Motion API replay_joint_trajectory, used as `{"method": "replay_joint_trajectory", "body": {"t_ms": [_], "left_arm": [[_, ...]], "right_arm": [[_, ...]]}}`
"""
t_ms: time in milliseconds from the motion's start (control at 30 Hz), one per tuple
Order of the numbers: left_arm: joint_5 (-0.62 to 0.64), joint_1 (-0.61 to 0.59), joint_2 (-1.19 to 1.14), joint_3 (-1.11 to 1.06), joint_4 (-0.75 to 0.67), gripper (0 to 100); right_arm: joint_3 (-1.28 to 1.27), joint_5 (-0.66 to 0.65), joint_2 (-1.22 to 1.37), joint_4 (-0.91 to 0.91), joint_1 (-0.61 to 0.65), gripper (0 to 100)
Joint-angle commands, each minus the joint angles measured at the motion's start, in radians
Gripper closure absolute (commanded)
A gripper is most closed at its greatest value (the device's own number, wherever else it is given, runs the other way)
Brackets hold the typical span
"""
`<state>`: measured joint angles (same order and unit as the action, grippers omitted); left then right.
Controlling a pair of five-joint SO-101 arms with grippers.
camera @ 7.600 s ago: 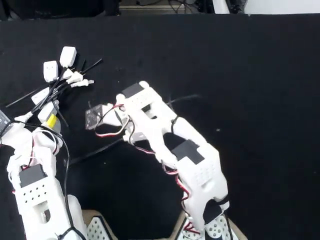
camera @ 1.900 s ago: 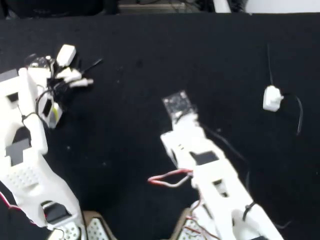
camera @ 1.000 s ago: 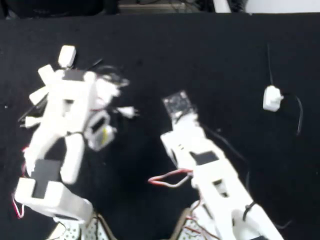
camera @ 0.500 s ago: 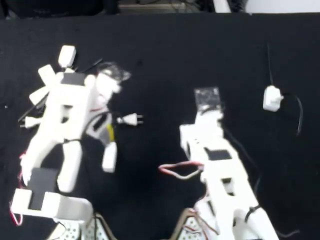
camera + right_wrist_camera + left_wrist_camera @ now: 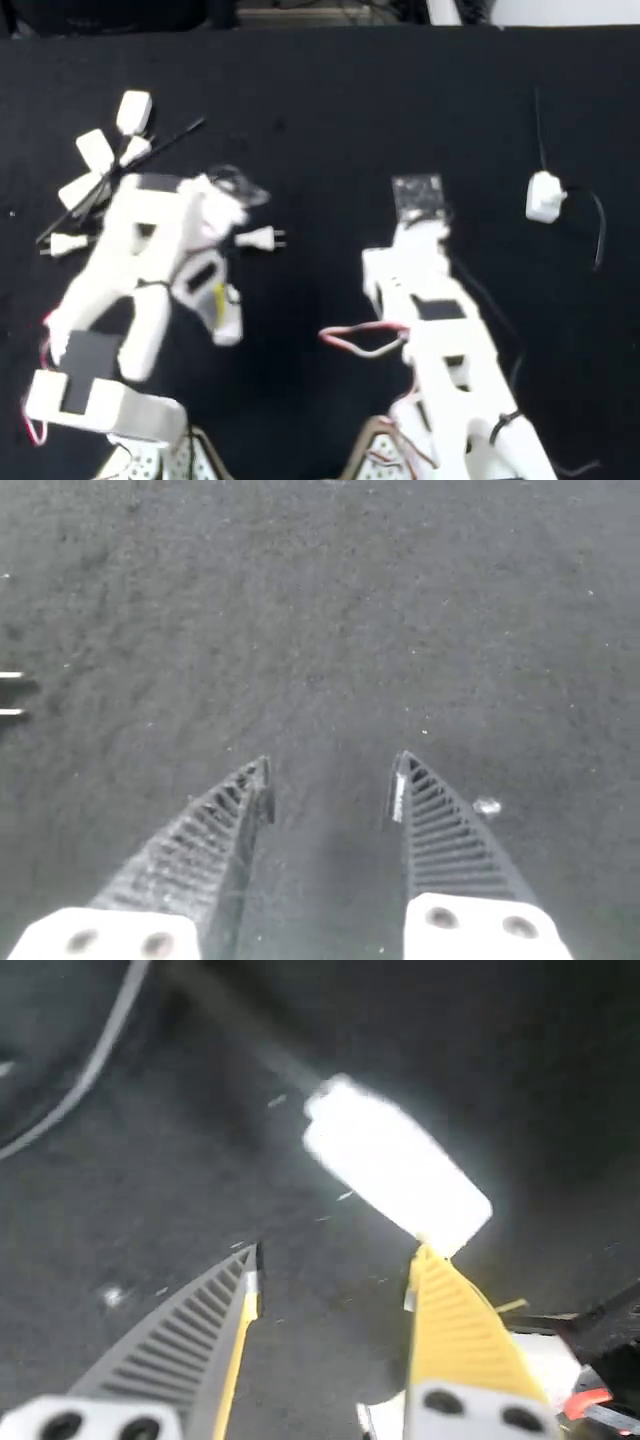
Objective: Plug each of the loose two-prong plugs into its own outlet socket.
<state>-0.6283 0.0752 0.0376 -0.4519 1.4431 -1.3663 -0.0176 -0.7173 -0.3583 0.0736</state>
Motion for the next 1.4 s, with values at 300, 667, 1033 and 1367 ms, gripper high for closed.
{"method": "replay_joint_trajectory", "body": {"t_ms": [300,667,1033,1367], "left_arm": [[0.235,0.205,0.012,0.260,0.009,76],[0.086,-0.124,-0.133,0.260,-0.028,76],[-0.017,-0.007,-0.163,0.145,0.078,76],[0.256,0.274,-0.130,0.082,-0.186,76]], "right_arm": [[0.084,0.092,-0.038,0.026,-0.166,81.8],[0.085,0.092,-0.038,0.026,-0.163,81.8],[0.099,0.094,-0.038,0.023,-0.176,81.8],[0.143,0.133,-0.038,-0.015,-0.299,81.8]]}}
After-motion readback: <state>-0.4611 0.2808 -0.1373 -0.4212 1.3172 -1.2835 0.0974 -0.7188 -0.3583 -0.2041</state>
